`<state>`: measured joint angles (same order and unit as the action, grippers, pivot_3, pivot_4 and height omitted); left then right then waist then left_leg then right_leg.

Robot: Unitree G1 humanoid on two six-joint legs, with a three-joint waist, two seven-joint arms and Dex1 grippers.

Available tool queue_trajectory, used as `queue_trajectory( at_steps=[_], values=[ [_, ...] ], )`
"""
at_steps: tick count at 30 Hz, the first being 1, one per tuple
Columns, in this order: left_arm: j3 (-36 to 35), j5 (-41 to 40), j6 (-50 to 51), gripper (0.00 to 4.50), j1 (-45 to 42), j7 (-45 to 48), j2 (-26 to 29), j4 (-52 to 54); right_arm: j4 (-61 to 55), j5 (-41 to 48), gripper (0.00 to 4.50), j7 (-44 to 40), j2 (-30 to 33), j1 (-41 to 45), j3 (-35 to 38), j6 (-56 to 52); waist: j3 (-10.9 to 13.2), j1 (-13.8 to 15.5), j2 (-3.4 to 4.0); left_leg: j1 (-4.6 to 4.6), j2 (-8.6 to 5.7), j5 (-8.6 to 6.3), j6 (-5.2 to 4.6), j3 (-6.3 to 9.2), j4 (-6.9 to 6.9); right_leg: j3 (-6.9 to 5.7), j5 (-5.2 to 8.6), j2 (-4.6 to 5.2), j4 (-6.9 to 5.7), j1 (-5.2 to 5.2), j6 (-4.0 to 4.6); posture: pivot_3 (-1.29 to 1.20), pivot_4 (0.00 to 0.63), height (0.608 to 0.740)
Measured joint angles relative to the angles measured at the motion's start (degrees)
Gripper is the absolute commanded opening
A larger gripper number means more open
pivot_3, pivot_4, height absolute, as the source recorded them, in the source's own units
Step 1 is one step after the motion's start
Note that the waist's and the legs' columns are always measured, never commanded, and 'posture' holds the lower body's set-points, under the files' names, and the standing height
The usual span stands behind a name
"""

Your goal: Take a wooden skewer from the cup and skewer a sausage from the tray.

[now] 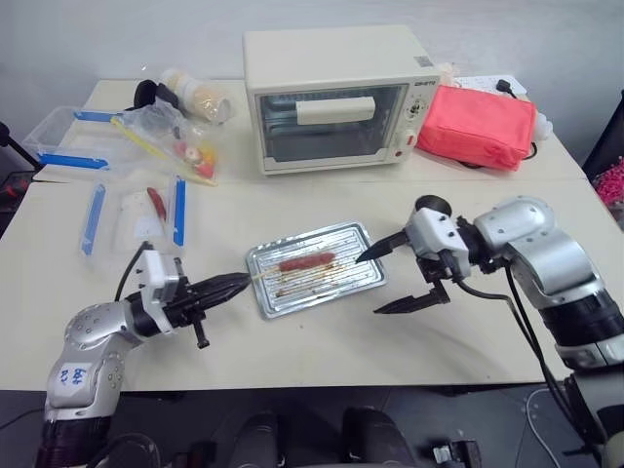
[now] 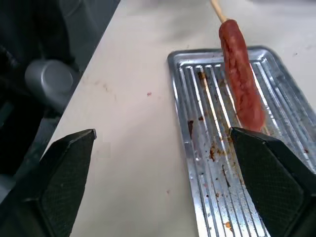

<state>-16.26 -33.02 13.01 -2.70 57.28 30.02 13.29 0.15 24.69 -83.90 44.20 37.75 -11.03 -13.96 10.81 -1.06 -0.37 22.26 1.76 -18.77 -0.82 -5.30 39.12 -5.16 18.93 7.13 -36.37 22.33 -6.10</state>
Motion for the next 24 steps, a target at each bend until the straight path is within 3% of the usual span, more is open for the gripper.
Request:
queue_trajectory(
  at_steps=[6,10,14,19,20,24],
  values=[
    [-10.7,-4.1,-0.2,0.0,5.5,-15.6,-7.4,5.9,-4.4,8.4,4.49,12.2,-6.3,-15.5,17.1,3.0,0.0,0.9,-0.07,-0.07,-0.08,0.01,-0.03,-0.03,0.0,-0.01,0.0,0.07,-0.05,-0.04,0.0,0.0,0.15,0.74],
    [-15.9,-3.4,-2.9,0.0,1.5,-30.8,-13.6,6.2,-11.2,15.4,4.49,19.0,-10.1,-20.8,24.8,1.6,-0.1,1.2,-0.14,-0.1,-0.07,0.02,-0.04,0.05,-0.01,0.01,0.0,0.05,-0.08,-0.11,0.0,0.0,0.15,0.74],
    [-20.1,-0.6,-4.8,0.0,-4.4,-43.5,-14.5,1.9,-15.5,13.6,4.49,25.1,-15.1,-25.8,25.9,6.0,-0.1,1.2,-0.25,-0.11,-0.12,0.02,-0.05,-0.06,-0.03,-0.13,-0.01,0.01,-0.12,-0.06,-0.01,0.0,0.15,0.74],
    [-18.9,2.1,-4.6,0.0,-9.7,-49.6,-14.3,-6.0,-17.1,10.9,4.49,28.7,-17.1,-26.0,25.7,9.6,-0.1,1.2,-0.28,-0.09,-0.09,0.03,-0.05,-0.1,-0.03,-0.25,-0.02,-0.36,-0.11,-0.01,-0.04,0.0,0.15,0.74],
    [-18.5,2.3,-4.6,0.57,-10.7,-49.7,-14.1,-7.9,-17.2,10.6,4.5,28.8,-17.0,-26.0,25.4,10.0,-0.1,1.2,-0.28,-0.08,-0.07,0.03,-0.05,-0.09,-0.03,-0.26,-0.02,-0.38,-0.1,0.0,-0.04,0.0,0.15,0.74],
    [-15.5,3.2,-5.0,1.67,-12.8,-47.4,-12.8,-12.0,-17.5,10.4,4.5,28.7,-16.7,-26.0,24.5,10.1,-0.1,1.1,-0.28,-0.07,-0.06,0.03,-0.05,-0.12,-0.04,-0.24,-0.02,-0.4,-0.09,0.02,-0.04,0.0,0.15,0.74]
  ],
)
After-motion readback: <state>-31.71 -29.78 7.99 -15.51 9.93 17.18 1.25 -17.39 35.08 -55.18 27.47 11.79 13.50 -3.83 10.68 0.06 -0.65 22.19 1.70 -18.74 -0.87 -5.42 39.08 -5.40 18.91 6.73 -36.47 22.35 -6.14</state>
